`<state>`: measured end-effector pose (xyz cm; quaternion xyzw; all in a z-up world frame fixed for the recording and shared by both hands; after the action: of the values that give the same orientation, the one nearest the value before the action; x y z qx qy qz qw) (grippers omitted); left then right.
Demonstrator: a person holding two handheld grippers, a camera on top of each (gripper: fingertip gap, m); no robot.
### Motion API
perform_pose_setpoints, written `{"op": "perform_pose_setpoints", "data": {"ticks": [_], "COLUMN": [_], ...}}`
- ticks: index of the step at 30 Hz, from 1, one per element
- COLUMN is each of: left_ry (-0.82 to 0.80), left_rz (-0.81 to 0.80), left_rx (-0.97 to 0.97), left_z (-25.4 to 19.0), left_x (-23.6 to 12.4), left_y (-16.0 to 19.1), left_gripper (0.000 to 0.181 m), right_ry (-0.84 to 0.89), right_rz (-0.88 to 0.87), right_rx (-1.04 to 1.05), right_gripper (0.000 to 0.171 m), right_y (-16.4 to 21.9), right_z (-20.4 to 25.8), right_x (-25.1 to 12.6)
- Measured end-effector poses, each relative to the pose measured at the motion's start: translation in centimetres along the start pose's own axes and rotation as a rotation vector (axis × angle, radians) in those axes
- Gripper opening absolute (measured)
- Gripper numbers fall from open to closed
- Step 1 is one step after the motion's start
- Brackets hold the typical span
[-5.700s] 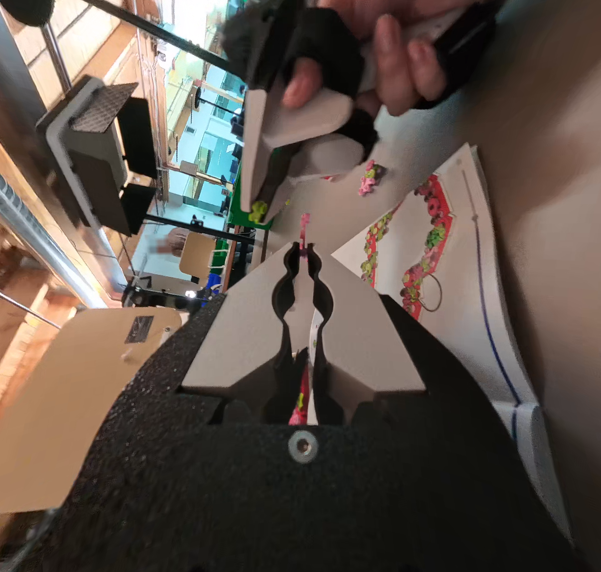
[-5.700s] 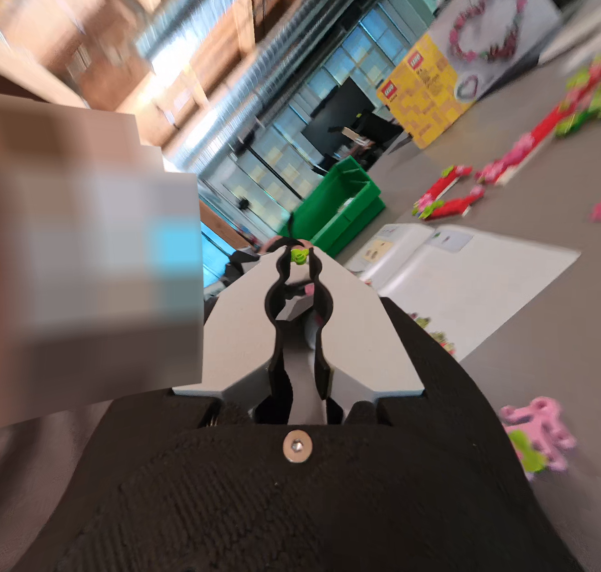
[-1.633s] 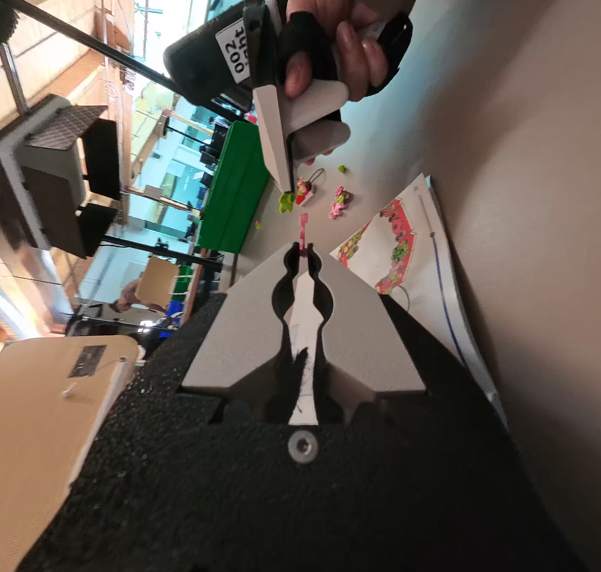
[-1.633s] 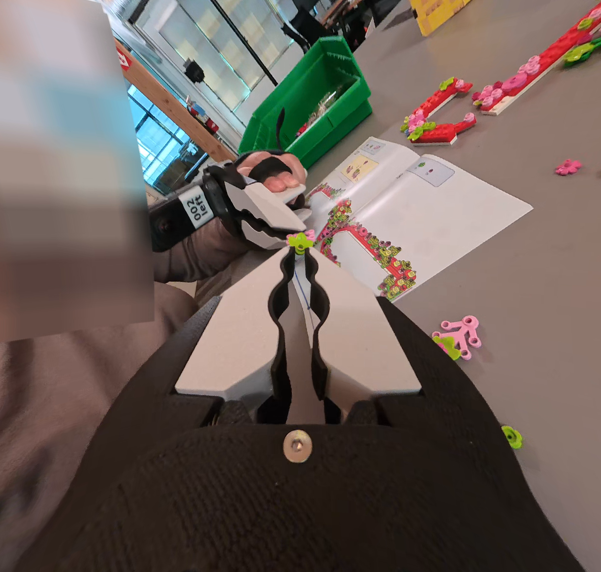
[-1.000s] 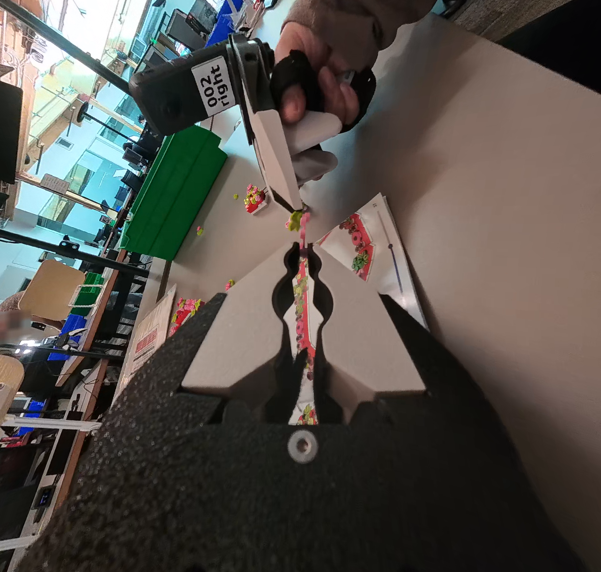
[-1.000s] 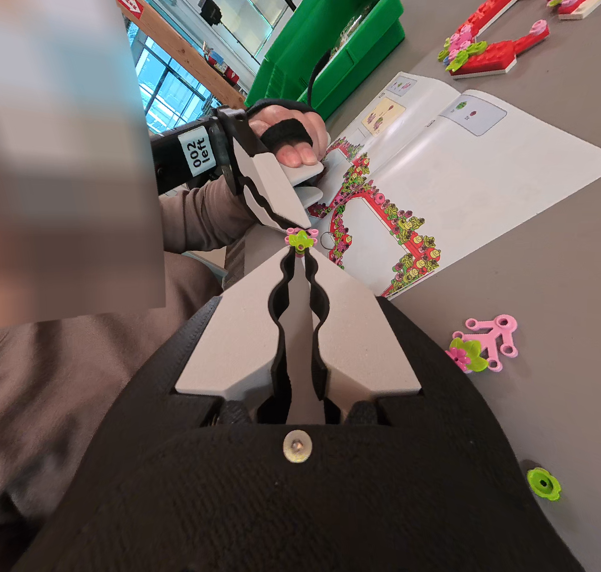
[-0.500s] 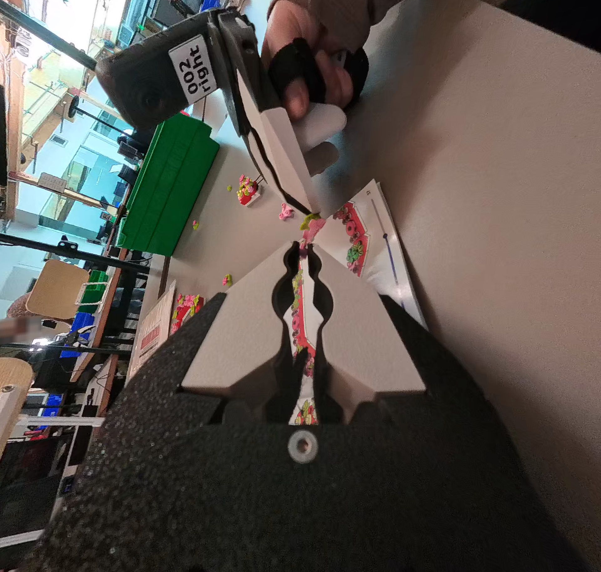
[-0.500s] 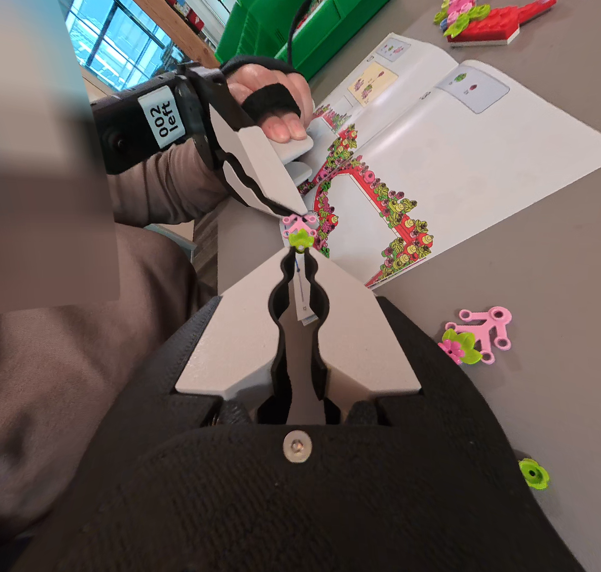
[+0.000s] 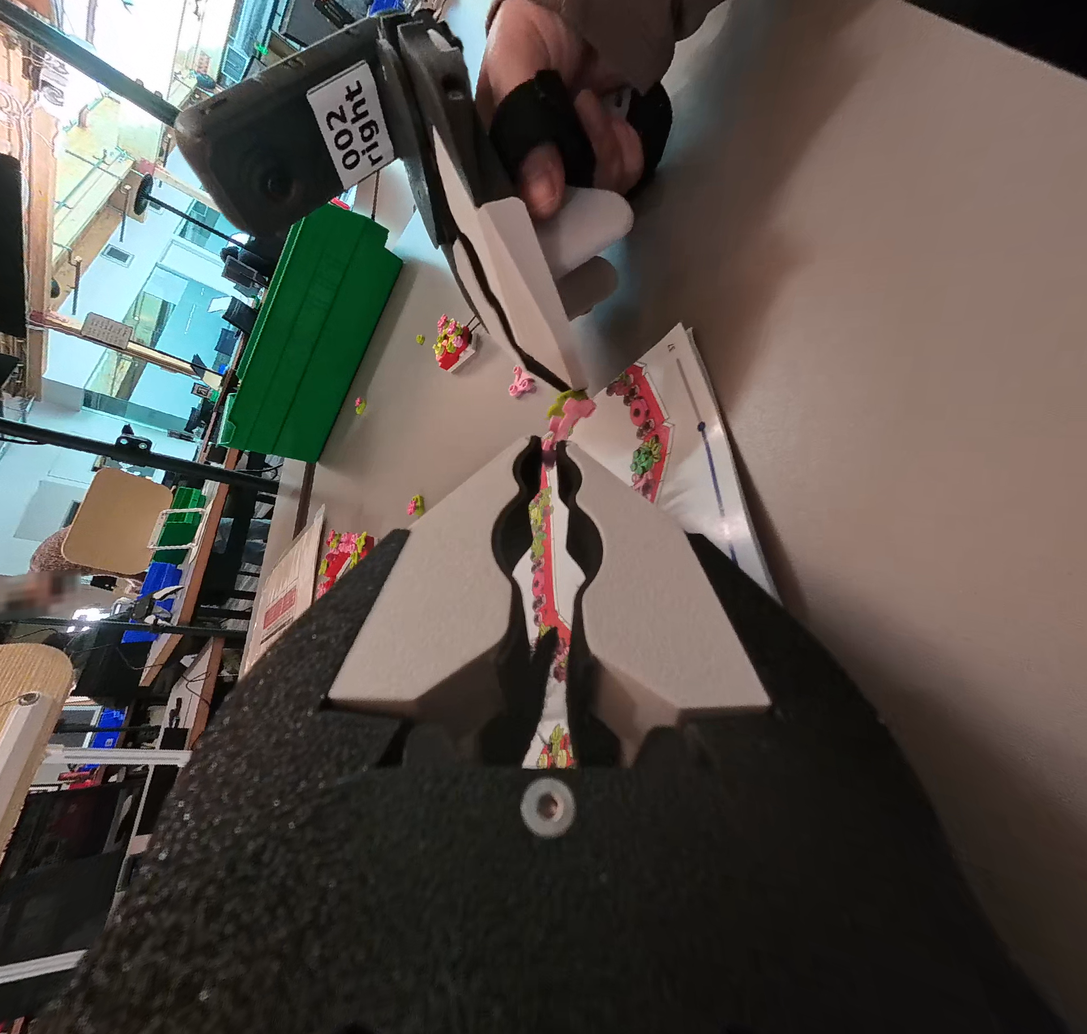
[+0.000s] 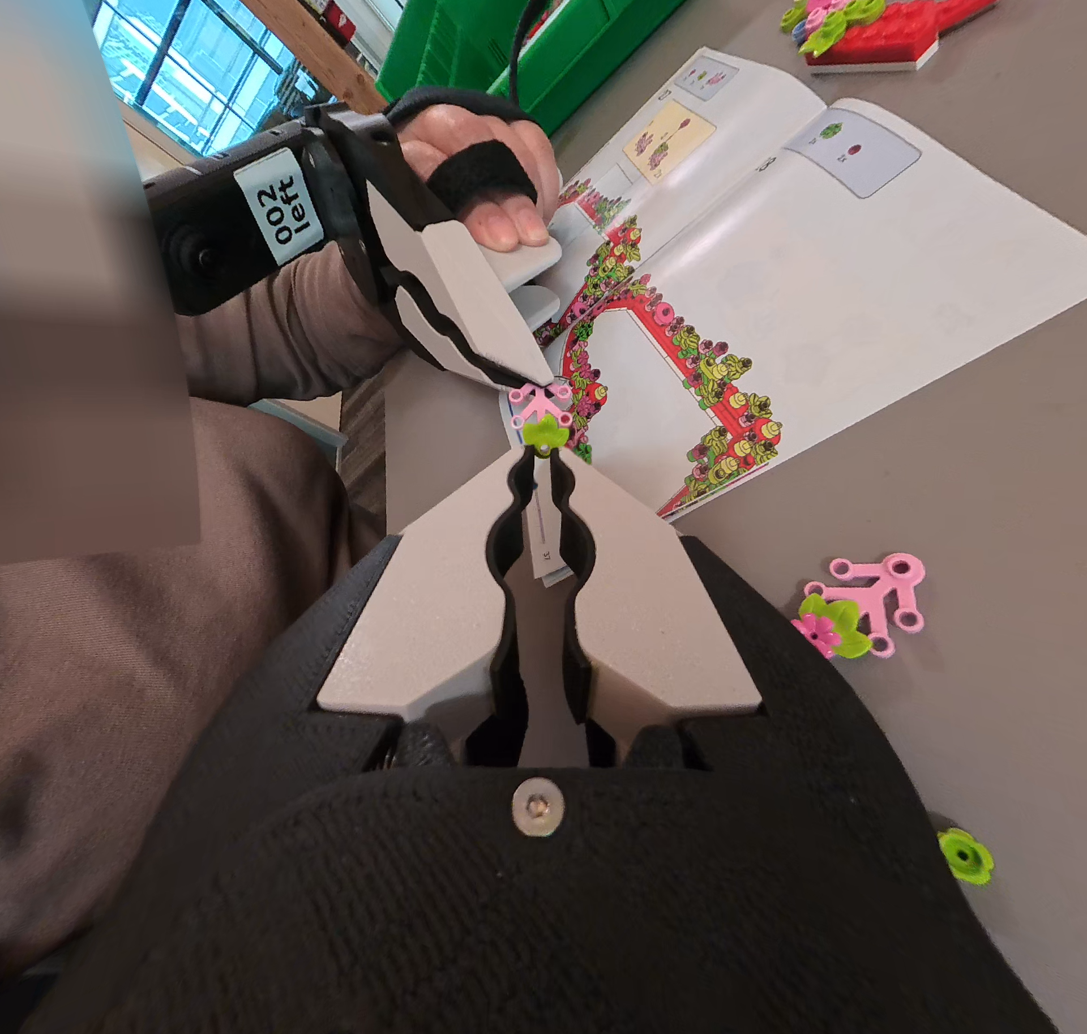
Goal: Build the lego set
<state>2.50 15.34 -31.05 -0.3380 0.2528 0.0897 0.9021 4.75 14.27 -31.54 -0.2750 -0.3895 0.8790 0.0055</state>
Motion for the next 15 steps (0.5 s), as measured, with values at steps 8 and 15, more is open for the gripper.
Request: {"op": "perform_pose_setpoints", "data": {"ticks": [8, 15], "left_ry": [0.003, 0.013], "left_rz": [0.005, -0.010], "left_rx": [0.028, 0.040], "left_z": [-0.20, -0.44], "left_x": [0.05, 0.07], "left_y": [-0.10, -0.23], "left_gripper": [0.003, 0.003], "right_ry": [0.003, -0.001], "right_rz": [0.009, 0.011], "right_rx": [0.000, -0.001], "right_gripper": [0.003, 0.003], "right_y": [0.09, 0.10], "right_z": [-0.10, -0.15], "right_x": [0.03, -0.06]}}
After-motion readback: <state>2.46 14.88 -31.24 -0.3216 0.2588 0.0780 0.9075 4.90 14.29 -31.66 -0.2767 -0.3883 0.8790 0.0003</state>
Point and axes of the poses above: each gripper's, where its closed fingertips meet, x out along the fingers, y out of its underside, z = x × y across the jaws, the point moved 1 cm from there along -x, back along the fingers, and after that the axes turned 13 degrees about y, right-handed, at the moved point
